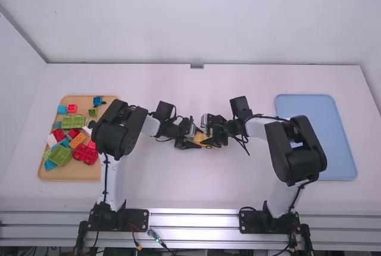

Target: Assemble lego blocks to make yellow taxi

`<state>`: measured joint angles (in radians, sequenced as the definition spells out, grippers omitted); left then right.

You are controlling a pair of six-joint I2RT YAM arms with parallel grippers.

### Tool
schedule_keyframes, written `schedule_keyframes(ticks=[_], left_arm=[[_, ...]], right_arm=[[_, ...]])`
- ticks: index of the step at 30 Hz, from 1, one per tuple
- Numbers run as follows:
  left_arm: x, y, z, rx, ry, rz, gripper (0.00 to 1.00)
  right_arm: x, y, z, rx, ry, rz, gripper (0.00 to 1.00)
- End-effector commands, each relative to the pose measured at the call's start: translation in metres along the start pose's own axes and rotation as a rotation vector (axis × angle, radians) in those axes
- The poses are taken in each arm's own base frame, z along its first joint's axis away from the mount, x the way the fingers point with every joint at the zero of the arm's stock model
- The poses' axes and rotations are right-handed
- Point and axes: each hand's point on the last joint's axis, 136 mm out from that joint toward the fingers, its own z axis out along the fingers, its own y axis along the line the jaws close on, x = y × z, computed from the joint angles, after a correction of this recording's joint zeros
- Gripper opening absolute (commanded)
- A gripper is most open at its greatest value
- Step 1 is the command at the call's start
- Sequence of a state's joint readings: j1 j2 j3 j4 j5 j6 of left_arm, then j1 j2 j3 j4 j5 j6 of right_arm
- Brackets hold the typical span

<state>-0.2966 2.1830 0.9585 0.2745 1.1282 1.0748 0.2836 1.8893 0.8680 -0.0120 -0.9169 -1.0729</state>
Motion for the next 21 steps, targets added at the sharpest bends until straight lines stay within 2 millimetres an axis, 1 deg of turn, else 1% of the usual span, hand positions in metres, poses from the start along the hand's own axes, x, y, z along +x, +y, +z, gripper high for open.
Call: schedule_keyframes(ticks=[1, 3, 4, 5, 6, 7, 8, 9, 11, 15, 16, 18, 21], left_arm=[[0.025, -0.004, 0.004, -0.019, 0.096, 0.002, 0.37], [0.025, -0.004, 0.004, -0.020, 0.096, 0.003, 0.36], [0.025, -0.004, 0.004, -0.020, 0.096, 0.003, 0.37], [0.025, -0.004, 0.004, -0.020, 0.096, 0.003, 0.37], [0.025, -0.004, 0.004, -0.020, 0.096, 0.003, 0.36], [0.025, -0.004, 0.004, -0.020, 0.096, 0.003, 0.36], [0.025, -0.004, 0.004, -0.020, 0.096, 0.003, 0.36], [0.025, -0.004, 0.004, -0.020, 0.096, 0.004, 0.36], [0.025, -0.004, 0.004, -0.020, 0.096, 0.003, 0.36], [0.025, -0.004, 0.004, -0.020, 0.096, 0.004, 0.36], [0.025, -0.004, 0.004, -0.020, 0.096, 0.004, 0.36], [0.025, -0.004, 0.004, -0.020, 0.096, 0.003, 0.36], [0.025, -0.004, 0.004, -0.020, 0.096, 0.004, 0.36]], right_arm=[[-0.024, 0.000, -0.012, -0.026, -0.142, -0.017, 0.70], [-0.032, -0.005, -0.022, -0.021, -0.206, -0.029, 0.70], [-0.032, -0.009, -0.026, -0.011, -0.217, -0.015, 0.64], [-0.031, -0.011, -0.027, -0.006, -0.216, -0.005, 0.52], [-0.026, -0.015, -0.029, 0.009, -0.199, 0.028, 0.15], [-0.022, -0.017, -0.030, 0.022, -0.178, 0.047, 0.00], [-0.013, -0.018, -0.029, 0.037, -0.134, 0.078, 0.00], [-0.010, -0.018, -0.029, 0.041, -0.119, 0.086, 0.00], [0.007, -0.017, -0.026, 0.056, -0.028, 0.126, 0.00], [0.026, -0.005, -0.016, 0.047, 0.111, 0.158, 0.00], [0.026, -0.005, -0.016, 0.047, 0.111, 0.158, 0.00], [0.033, 0.000, -0.011, 0.042, 0.173, 0.164, 0.00], [0.034, 0.001, -0.009, 0.044, 0.187, 0.165, 0.00]])
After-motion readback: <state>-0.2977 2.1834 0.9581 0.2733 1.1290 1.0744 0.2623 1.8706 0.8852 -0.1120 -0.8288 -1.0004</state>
